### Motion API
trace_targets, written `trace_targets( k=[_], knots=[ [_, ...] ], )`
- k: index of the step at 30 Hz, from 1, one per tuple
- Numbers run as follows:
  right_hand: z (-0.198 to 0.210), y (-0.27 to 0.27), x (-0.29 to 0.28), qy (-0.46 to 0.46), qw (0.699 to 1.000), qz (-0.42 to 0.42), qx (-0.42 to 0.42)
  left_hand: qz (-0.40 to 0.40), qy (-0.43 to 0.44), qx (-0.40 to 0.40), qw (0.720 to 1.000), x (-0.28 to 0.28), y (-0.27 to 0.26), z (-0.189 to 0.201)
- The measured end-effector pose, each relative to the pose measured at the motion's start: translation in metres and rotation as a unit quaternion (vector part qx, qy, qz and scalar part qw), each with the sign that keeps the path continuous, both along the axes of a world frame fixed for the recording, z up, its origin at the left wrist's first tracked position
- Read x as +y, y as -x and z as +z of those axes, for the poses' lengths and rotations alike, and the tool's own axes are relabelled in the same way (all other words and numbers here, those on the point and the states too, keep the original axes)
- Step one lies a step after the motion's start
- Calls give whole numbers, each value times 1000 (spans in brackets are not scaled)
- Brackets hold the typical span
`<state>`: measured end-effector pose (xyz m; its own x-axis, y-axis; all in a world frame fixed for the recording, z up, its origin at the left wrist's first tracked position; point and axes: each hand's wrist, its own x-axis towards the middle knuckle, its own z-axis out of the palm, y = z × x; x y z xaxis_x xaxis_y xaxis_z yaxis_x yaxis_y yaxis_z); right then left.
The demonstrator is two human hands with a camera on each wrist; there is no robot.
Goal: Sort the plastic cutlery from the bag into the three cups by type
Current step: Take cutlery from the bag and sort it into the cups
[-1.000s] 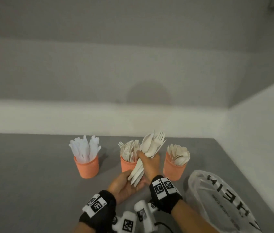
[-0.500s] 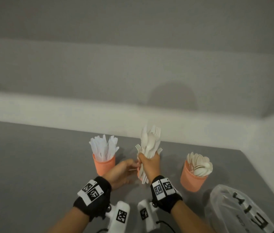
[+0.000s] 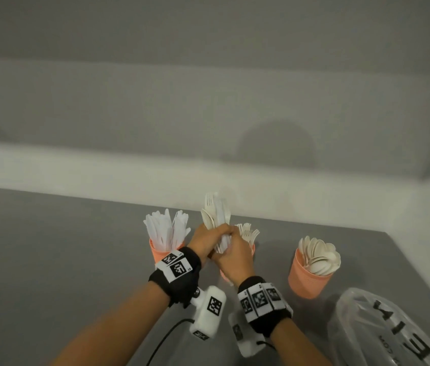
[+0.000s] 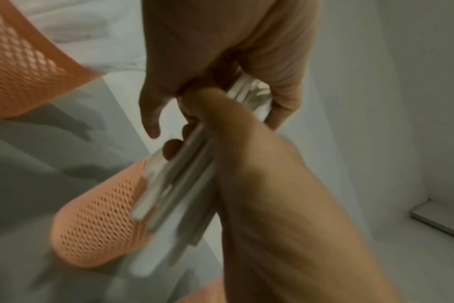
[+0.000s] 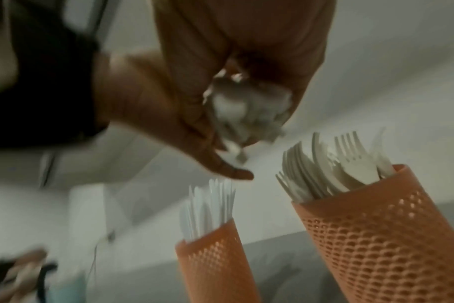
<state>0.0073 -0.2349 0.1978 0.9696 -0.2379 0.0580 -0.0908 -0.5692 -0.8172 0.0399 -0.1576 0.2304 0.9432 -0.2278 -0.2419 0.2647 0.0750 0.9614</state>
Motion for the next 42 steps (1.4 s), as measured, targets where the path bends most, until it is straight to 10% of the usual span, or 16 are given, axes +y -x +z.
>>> trace_targets(
  k=[7, 13, 17, 26, 42],
  knots=[
    [22, 11, -9, -377, 904, 154, 132, -189, 80, 62, 977, 16, -4, 13],
    [-2, -4, -2, -96, 993, 60, 45, -38, 79, 5, 996, 7, -10, 6],
    [-12, -3, -2, 17, 1000, 23, 7, 19, 53, -26, 998, -2, -7, 5],
    [13, 10, -15, -405, 895, 129, 132, -110, -19, -70, 991, -1, -4, 3],
    [-19, 0, -27, -431, 893, 88, 94, -16, -113, -65, 991, 5, -13, -24]
  ],
)
